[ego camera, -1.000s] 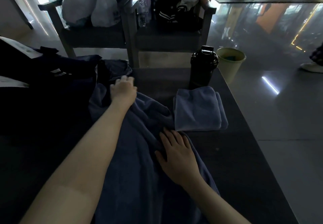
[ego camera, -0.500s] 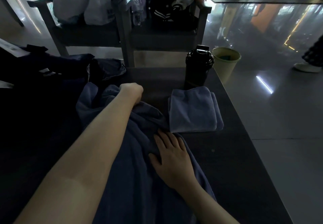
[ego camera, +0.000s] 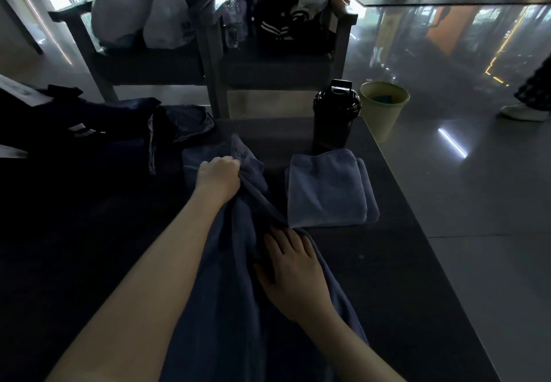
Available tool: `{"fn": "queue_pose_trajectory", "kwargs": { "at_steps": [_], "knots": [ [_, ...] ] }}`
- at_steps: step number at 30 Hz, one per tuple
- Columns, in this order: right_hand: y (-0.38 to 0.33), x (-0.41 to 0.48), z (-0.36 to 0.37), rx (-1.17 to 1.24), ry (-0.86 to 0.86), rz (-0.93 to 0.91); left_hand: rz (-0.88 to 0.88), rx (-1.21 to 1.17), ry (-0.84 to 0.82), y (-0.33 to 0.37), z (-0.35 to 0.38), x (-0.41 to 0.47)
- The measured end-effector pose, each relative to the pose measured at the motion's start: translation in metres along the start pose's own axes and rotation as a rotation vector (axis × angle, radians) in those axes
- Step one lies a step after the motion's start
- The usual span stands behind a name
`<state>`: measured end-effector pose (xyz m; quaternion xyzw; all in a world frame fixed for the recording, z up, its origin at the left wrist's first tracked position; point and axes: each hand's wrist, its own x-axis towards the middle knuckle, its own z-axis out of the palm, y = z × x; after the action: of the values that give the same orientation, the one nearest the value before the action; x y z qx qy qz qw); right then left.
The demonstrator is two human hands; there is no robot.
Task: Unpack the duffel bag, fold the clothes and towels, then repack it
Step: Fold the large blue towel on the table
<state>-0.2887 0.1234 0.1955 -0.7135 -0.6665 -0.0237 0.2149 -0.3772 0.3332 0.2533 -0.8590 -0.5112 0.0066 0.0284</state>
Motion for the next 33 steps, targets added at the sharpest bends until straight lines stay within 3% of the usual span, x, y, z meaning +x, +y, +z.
{"fn": "queue_pose_trajectory", "kwargs": {
  "at_steps": [6,10,15,19,22,24,28,30,33],
  "knots": [
    [0.001,0.000,0.001,-0.019,-0.008,0.022,-0.112,-0.429,0.003,0.012,-0.012,0.028],
    [0.000,0.000,0.002,-0.021,-0.008,0.022,-0.005,-0.229,-0.246,0.024,-0.013,0.040],
    [0.001,0.000,0.002,-0.017,-0.007,0.030,-0.007,-0.132,-0.183,0.033,-0.026,0.049],
    [0.001,0.000,0.002,0.007,-0.018,0.020,-0.113,-0.610,0.152,0.030,-0.024,0.055],
    [0.001,0.000,0.002,0.000,-0.021,0.026,-0.067,-0.876,0.101,0.027,-0.018,0.053],
    [0.000,0.001,0.001,-0.014,-0.008,0.023,-0.085,-0.810,-0.022,0.017,-0.007,0.044],
    [-0.001,0.002,-0.001,-0.043,0.001,0.019,-0.196,-0.411,-0.184,-0.008,0.029,0.017],
    [-0.001,0.001,0.000,-0.057,-0.023,0.029,-0.161,-0.238,-0.180,-0.016,0.042,0.002],
    [0.000,0.000,0.001,-0.030,-0.055,0.039,-0.220,-0.186,-0.161,-0.031,0.043,-0.007]
  ]
}}
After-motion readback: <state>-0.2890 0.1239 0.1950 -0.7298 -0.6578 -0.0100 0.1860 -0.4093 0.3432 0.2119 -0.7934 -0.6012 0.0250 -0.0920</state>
